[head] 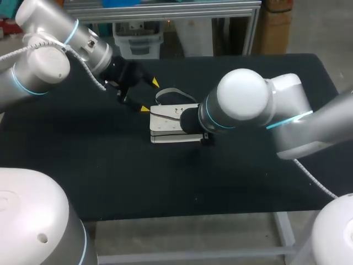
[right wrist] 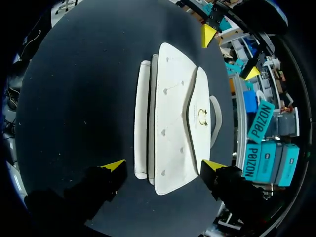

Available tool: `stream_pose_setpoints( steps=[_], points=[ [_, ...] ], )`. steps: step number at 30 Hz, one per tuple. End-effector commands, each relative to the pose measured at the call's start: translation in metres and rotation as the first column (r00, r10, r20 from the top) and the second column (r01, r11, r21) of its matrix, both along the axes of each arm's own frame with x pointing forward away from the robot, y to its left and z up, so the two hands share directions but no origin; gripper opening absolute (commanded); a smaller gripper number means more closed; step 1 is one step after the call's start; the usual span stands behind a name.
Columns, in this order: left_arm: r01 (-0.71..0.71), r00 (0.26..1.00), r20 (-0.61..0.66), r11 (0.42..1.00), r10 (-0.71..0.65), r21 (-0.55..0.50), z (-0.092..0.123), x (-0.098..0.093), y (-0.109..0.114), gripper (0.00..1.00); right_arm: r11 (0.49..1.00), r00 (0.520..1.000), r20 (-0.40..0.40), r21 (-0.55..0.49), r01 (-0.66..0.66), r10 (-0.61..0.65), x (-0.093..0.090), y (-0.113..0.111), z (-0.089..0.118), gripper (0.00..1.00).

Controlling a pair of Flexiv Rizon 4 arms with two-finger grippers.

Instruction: Pick up the bag, open it, inspect its contents, close it, and place it on the opposite side

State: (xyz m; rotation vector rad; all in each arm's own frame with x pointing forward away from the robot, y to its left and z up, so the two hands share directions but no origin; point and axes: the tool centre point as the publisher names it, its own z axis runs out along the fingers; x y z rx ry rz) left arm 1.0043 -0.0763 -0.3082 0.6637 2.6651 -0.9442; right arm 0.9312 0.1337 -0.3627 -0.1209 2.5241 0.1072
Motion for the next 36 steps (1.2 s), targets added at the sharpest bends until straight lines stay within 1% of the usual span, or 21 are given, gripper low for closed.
stream_pose_setpoints(
  steps=[1, 2, 3, 4, 5, 6, 8, 9, 13, 18, 20, 22, 24, 32, 36],
  points=[
    [0.009, 1.000, -0.009, 1.000, -0.009, 0.003, -0.003, 0.006, -0.003, 1.00, 1.000, 1.000, 0.003, -0.012, 0.006, -0.006, 0.005, 0.004, -0.003, 0.89],
    [0.011, 1.000, -0.010, 1.000, -0.011, 0.003, -0.004, 0.006, -0.004, 1.00, 1.000, 1.000, 0.003, -0.024, 0.016, -0.016, 0.007, 0.003, -0.004, 0.76],
    [0.012, 1.000, -0.011, 1.000, -0.012, 0.004, -0.004, 0.007, -0.004, 1.00, 1.000, 1.000, 0.003, -0.026, 0.018, -0.018, 0.009, 0.003, -0.005, 0.71],
    [0.013, 1.000, -0.012, 1.000, -0.013, 0.006, -0.005, 0.007, -0.004, 1.00, 0.999, 1.000, 0.005, -0.026, 0.023, -0.023, 0.009, 0.002, -0.005, 0.69],
    [0.013, 1.000, -0.013, 1.000, -0.013, 0.008, -0.006, 0.007, -0.004, 1.00, 0.999, 1.000, 0.015, -0.031, 0.028, -0.027, 0.010, 0.003, -0.004, 0.68],
    [0.014, 1.000, -0.015, 1.000, -0.014, 0.010, -0.007, 0.007, -0.004, 1.00, 0.999, 0.999, 0.023, -0.041, 0.034, -0.033, 0.010, 0.004, -0.003, 0.71],
    [0.015, 1.000, -0.018, 1.000, -0.015, 0.012, -0.008, 0.008, -0.005, 1.00, 0.999, 0.999, 0.025, -0.045, 0.031, -0.030, 0.011, 0.006, -0.003, 0.65],
    [0.015, 1.000, -0.019, 1.000, -0.015, 0.013, -0.008, 0.008, -0.005, 1.00, 0.998, 0.999, 0.031, -0.059, 0.036, -0.034, 0.012, 0.007, -0.004, 0.67],
    [0.020, 1.000, -0.021, 1.000, -0.020, 0.016, -0.009, 0.008, -0.005, 1.00, 0.998, 0.999, 0.036, -0.059, 0.028, -0.025, 0.015, 0.009, -0.007, 0.67],
    [0.030, 0.999, -0.023, 0.999, -0.029, 0.019, -0.010, 0.009, -0.005, 1.00, 0.998, 0.999, 0.053, -0.062, 0.015, -0.012, 0.018, 0.012, -0.012, 0.60],
    [0.034, 0.999, -0.023, 0.999, -0.034, 0.021, -0.010, 0.009, -0.005, 1.00, 0.998, 0.998, 0.060, -0.062, 0.009, -0.006, 0.019, 0.012, -0.013, 0.56],
    [0.037, 0.999, -0.023, 0.999, -0.036, 0.023, -0.011, 0.009, -0.005, 1.00, 0.998, 0.998, 0.066, -0.065, 0.012, -0.007, 0.021, 0.011, -0.013, 0.49],
    [0.039, 0.999, -0.024, 0.999, -0.038, 0.025, -0.011, 0.009, -0.005, 1.00, 0.998, 0.997, 0.074, -0.067, 0.009, -0.004, 0.022, 0.011, -0.013, 0.47],
    [0.044, 0.999, -0.025, 0.999, -0.043, 0.031, -0.013, 0.009, -0.006, 1.00, 0.998, 0.997, 0.083, -0.069, 0.008, -0.002, 0.025, 0.007, -0.013, 0.47],
    [0.044, 0.999, -0.026, 0.998, -0.044, 0.036, -0.013, 0.010, -0.007, 1.00, 0.998, 0.996, 0.089, -0.069, 0.007, -0.001, 0.025, 0.005, -0.012, 0.50]
  ],
)
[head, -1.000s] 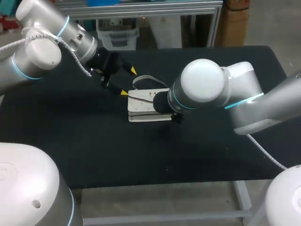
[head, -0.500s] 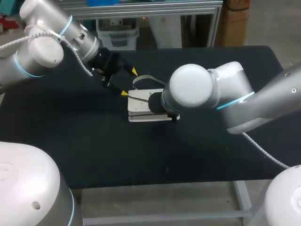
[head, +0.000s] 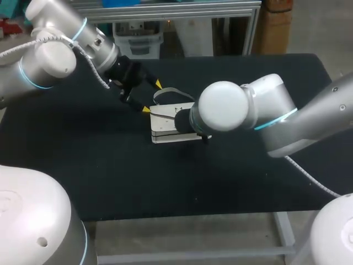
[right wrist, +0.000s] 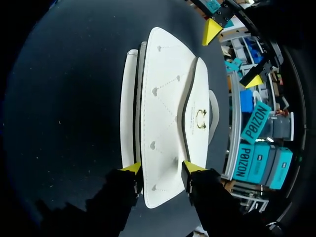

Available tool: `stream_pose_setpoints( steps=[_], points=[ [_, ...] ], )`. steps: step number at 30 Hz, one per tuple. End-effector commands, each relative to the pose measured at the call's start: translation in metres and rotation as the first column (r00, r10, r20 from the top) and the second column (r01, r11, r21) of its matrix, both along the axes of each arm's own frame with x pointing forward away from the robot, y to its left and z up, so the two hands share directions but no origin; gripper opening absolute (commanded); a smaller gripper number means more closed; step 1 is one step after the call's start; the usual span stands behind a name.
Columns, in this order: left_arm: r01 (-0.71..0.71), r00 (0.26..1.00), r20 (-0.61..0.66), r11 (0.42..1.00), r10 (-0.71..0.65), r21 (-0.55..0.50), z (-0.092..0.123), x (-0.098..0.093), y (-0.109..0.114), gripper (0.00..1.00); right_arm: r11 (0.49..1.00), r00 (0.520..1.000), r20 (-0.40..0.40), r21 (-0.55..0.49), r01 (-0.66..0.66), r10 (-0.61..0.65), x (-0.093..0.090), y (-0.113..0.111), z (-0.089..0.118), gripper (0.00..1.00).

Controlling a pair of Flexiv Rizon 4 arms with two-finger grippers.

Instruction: Pick up the bag, open it, inspect its contents, close it, and place it on the opposite side

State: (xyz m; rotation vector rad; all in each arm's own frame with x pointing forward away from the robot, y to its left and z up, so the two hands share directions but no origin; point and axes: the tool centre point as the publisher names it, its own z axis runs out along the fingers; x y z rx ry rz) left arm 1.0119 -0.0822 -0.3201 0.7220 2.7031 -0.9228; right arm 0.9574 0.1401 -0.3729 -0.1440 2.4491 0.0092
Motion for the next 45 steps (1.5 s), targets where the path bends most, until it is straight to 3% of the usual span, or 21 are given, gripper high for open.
stream_pose_setpoints(
  steps=[1, 23, 24, 25, 26, 27, 34, 45],
  points=[
    [0.004, 1.000, -0.004, 1.000, -0.004, 0.002, -0.001, 0.003, -0.001, 1.00, 1.000, 1.000, 0.011, 0.001, -0.003, 0.003, -0.001, -0.002, -0.001, 0.50],
    [0.023, 1.000, -0.004, 1.000, -0.023, 0.016, -0.002, 0.004, -0.008, 1.00, 0.991, 0.995, -0.015, 0.087, -0.098, 0.100, 0.013, -0.008, -0.005, 0.45],
    [0.023, 1.000, -0.005, 1.000, -0.023, 0.017, -0.002, 0.005, -0.008, 1.00, 0.990, 0.994, -0.016, 0.090, -0.105, 0.107, 0.014, -0.008, -0.005, 0.42],
    [0.024, 1.000, -0.005, 1.000, -0.024, 0.017, -0.002, 0.005, -0.008, 1.00, 0.990, 0.994, -0.017, 0.091, -0.106, 0.108, 0.014, -0.008, -0.005, 0.31],
    [0.024, 1.000, -0.005, 1.000, -0.024, 0.017, -0.002, 0.005, -0.008, 1.00, 0.990, 0.994, -0.017, 0.090, -0.107, 0.108, 0.014, -0.008, -0.006, 0.02],
    [0.024, 1.000, -0.005, 1.000, -0.024, 0.016, -0.002, 0.005, -0.009, 1.00, 0.989, 0.993, -0.016, 0.093, -0.111, 0.113, 0.014, -0.008, -0.006, 0.00],
    [0.022, 1.000, -0.003, 1.000, -0.022, -0.004, -0.002, 0.004, -0.012, 1.00, 0.990, 0.994, -0.008, 0.085, -0.111, 0.112, -0.001, 0.000, -0.007, 0.00],
    [0.010, 0.995, 0.102, 0.999, -0.006, -0.037, -0.006, -0.008, -0.024, 1.00, 0.998, 0.999, 0.025, 0.043, 0.037, -0.038, -0.022, 0.015, -0.008, 0.00]
  ],
)
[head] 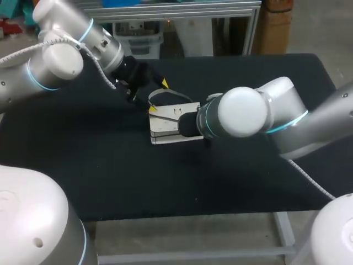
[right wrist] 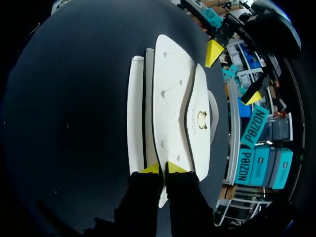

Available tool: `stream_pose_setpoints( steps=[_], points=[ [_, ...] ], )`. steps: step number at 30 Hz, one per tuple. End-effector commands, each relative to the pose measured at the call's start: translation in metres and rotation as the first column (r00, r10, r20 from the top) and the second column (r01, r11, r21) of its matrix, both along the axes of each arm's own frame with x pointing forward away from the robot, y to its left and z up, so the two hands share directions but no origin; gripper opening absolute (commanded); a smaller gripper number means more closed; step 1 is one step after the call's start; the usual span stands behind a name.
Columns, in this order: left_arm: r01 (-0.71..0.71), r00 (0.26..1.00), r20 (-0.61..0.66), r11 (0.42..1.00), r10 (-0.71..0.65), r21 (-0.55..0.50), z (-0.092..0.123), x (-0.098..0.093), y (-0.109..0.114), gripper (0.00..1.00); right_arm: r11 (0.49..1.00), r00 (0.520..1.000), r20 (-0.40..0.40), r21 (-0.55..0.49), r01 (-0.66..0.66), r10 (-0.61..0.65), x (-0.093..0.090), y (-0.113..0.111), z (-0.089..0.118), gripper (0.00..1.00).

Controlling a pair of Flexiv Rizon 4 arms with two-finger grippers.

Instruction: Pick up the bag, open it, inspect its contents, close it, and place it on the opposite side

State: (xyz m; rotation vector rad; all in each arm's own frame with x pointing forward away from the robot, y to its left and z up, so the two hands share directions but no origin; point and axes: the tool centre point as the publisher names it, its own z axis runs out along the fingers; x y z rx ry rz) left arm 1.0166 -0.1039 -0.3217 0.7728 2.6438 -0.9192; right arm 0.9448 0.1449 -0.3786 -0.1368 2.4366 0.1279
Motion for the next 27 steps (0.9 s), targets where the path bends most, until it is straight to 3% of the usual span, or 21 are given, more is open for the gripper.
stream_pose_setpoints(
  steps=[1, 9, 13, 17, 27],
  points=[
    [-0.028, 0.997, 0.069, 0.999, 0.030, -0.026, -0.005, -0.014, -0.002, 1.00, 0.996, 0.997, 0.017, -0.041, 0.079, -0.078, -0.010, 0.010, -0.003, 0.00],
    [0.010, 0.985, 0.172, 0.996, 0.005, -0.089, -0.007, -0.026, 0.003, 1.00, 0.993, 0.993, -0.007, -0.008, 0.119, -0.119, -0.009, 0.008, -0.007, 0.00],
    [0.040, 0.981, 0.191, 0.995, -0.022, -0.094, -0.008, -0.030, 0.002, 0.92, 0.992, 0.992, -0.013, 0.001, 0.128, -0.128, -0.005, 0.006, -0.007, 0.00],
    [0.057, 0.981, 0.192, 0.994, -0.038, -0.091, -0.012, -0.033, -0.004, 0.86, 0.992, 0.991, -0.013, 0.005, 0.130, -0.130, -0.003, 0.006, -0.007, 0.00],
    [0.098, 0.964, 0.252, 0.994, -0.084, -0.041, -0.023, -0.034, -0.022, 0.85, 0.992, 0.992, -0.015, 0.015, 0.124, -0.123, -0.002, 0.007, -0.010, 0.00]
  ],
)
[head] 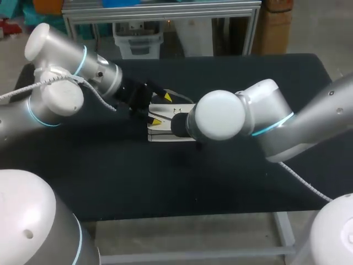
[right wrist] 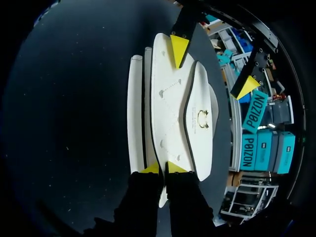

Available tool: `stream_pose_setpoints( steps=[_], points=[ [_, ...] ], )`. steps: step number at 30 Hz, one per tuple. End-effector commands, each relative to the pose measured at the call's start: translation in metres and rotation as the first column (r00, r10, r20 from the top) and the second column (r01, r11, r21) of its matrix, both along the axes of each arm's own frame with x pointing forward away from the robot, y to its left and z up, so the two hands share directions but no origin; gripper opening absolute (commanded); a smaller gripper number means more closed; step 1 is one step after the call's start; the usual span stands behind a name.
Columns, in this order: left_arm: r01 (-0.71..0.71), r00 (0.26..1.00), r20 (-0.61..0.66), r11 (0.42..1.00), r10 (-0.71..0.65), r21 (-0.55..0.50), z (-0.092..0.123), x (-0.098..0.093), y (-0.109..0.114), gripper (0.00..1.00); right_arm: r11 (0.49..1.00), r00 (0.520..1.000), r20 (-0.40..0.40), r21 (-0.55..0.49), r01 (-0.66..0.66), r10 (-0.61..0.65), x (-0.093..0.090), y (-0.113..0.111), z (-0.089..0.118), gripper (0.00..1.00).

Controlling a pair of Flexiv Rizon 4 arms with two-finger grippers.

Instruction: Pick up the bag, open it, inspect its contents, close it, and place it on the opposite side

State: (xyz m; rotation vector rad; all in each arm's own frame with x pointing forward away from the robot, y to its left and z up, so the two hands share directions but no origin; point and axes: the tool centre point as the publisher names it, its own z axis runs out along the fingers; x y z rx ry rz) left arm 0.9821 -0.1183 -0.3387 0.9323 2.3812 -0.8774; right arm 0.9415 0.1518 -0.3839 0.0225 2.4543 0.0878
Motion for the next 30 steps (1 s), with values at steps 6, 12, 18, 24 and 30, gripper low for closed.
stream_pose_setpoints(
  steps=[6, 12, 18, 24, 30],
  points=[
    [-0.011, 0.998, 0.069, 0.999, 0.008, 0.045, -0.012, 0.000, -0.012, 0.80, 1.000, 1.000, 0.009, 0.014, -0.001, 0.001, 0.001, -0.001, -0.004, 0.00],
    [-0.026, 0.994, 0.108, 0.998, 0.020, 0.050, -0.016, 0.000, -0.013, 0.73, 1.000, 1.000, 0.009, 0.020, -0.003, 0.003, 0.000, 0.000, -0.005, 0.00],
    [-0.103, 0.979, 0.187, 0.988, 0.081, 0.111, -0.027, 0.004, -0.020, 0.60, 0.999, 1.000, 0.007, 0.025, -0.020, 0.020, 0.000, 0.002, -0.005, 0.00],
    [-0.166, 0.963, 0.234, 0.978, 0.134, 0.126, -0.034, 0.010, -0.022, 0.52, 0.998, 0.999, 0.003, 0.032, -0.046, 0.046, -0.001, 0.003, -0.006, 0.00],
    [-0.233, 0.945, 0.259, 0.966, 0.198, 0.113, -0.034, 0.018, -0.021, 0.34, 0.997, 0.997, 0.005, 0.032, -0.074, 0.074, -0.002, 0.005, -0.005, 0.00]
  ],
)
